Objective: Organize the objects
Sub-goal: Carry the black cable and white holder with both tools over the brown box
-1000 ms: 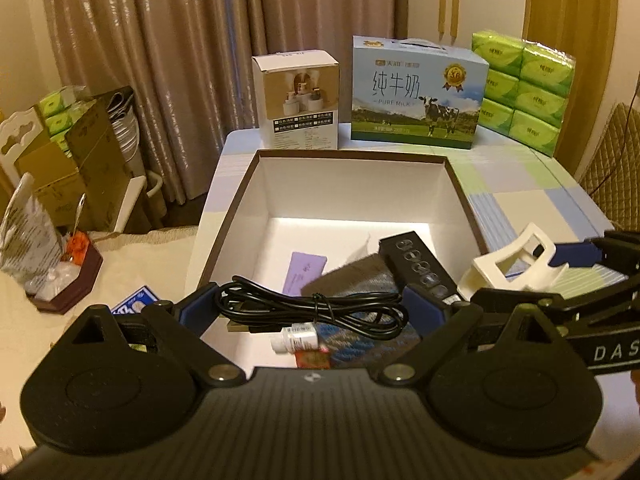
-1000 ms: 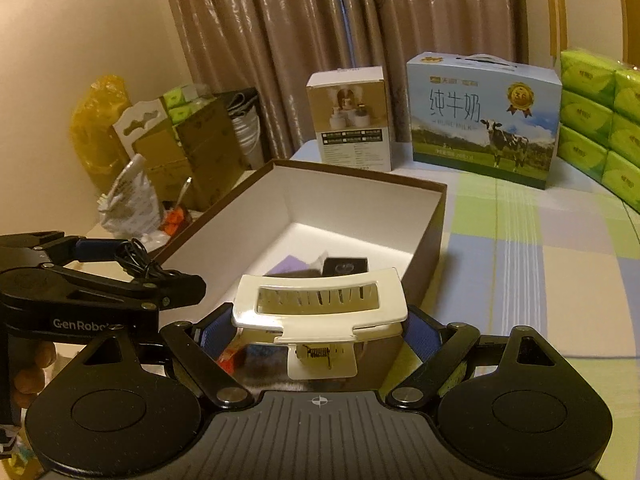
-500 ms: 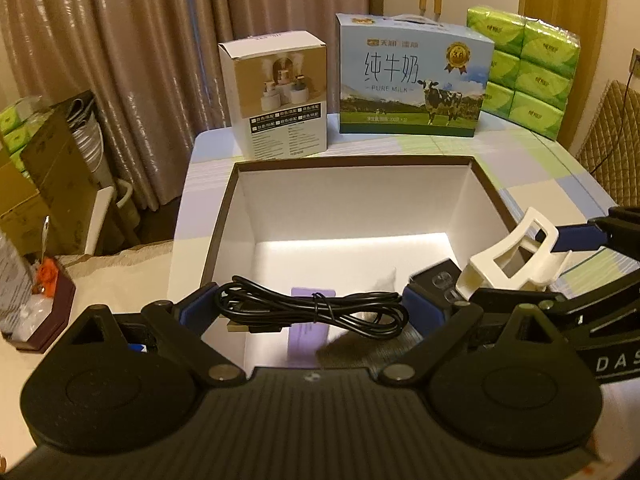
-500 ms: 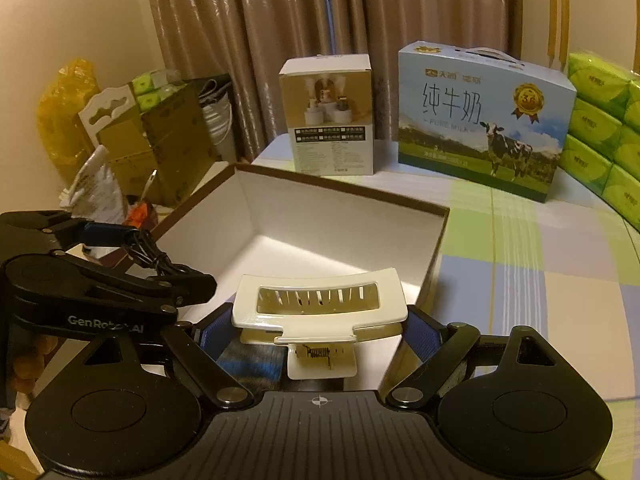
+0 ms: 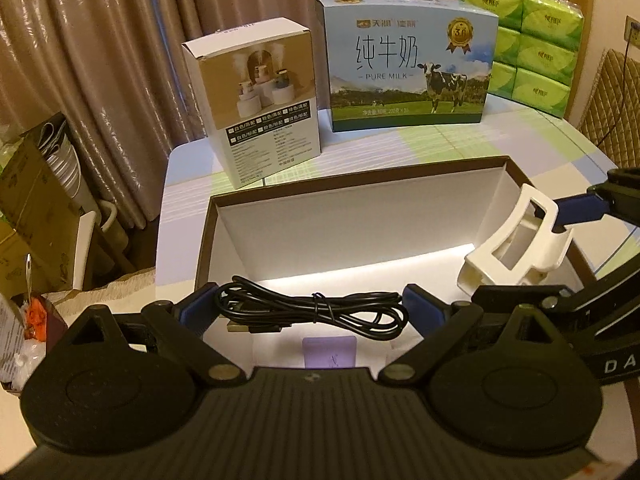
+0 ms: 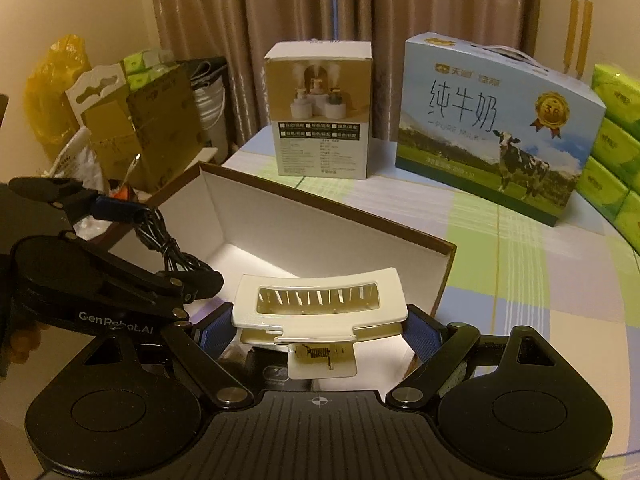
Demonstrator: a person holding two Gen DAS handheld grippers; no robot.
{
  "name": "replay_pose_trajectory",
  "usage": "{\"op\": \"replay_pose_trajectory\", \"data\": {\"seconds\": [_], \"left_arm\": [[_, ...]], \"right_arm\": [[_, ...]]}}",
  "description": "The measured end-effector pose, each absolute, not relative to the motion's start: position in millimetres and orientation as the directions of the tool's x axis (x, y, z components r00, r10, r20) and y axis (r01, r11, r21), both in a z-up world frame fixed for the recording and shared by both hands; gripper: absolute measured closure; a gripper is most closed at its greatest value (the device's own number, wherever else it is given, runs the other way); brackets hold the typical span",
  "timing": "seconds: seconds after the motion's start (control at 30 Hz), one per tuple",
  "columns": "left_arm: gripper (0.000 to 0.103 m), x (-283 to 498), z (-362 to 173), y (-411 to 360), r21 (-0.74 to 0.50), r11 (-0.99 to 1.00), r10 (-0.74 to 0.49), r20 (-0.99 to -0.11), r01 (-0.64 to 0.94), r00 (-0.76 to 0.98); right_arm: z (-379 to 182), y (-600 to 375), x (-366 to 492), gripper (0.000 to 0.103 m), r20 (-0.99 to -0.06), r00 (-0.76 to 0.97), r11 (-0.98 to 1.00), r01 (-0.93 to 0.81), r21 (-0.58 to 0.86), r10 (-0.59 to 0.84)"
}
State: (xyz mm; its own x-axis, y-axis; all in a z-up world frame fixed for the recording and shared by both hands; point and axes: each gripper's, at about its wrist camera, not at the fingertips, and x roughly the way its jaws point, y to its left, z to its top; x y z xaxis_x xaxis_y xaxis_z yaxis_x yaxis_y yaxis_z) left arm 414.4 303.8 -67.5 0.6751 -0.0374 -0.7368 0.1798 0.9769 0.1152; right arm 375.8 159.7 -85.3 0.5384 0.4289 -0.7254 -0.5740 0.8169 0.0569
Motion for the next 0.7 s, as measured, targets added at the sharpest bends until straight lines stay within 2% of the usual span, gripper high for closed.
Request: {"op": "replay_pose_trajectory", "data": {"seconds": [0.7], "left_arm": [[0.006,434,-78,302,0.145,0.963,-0.033,-0.77,0.225,0.637]], "right_arm": [[-99,169,379,0.018,-0.747,0.528,0.785,-0.619,-0.014,0.403]]}}
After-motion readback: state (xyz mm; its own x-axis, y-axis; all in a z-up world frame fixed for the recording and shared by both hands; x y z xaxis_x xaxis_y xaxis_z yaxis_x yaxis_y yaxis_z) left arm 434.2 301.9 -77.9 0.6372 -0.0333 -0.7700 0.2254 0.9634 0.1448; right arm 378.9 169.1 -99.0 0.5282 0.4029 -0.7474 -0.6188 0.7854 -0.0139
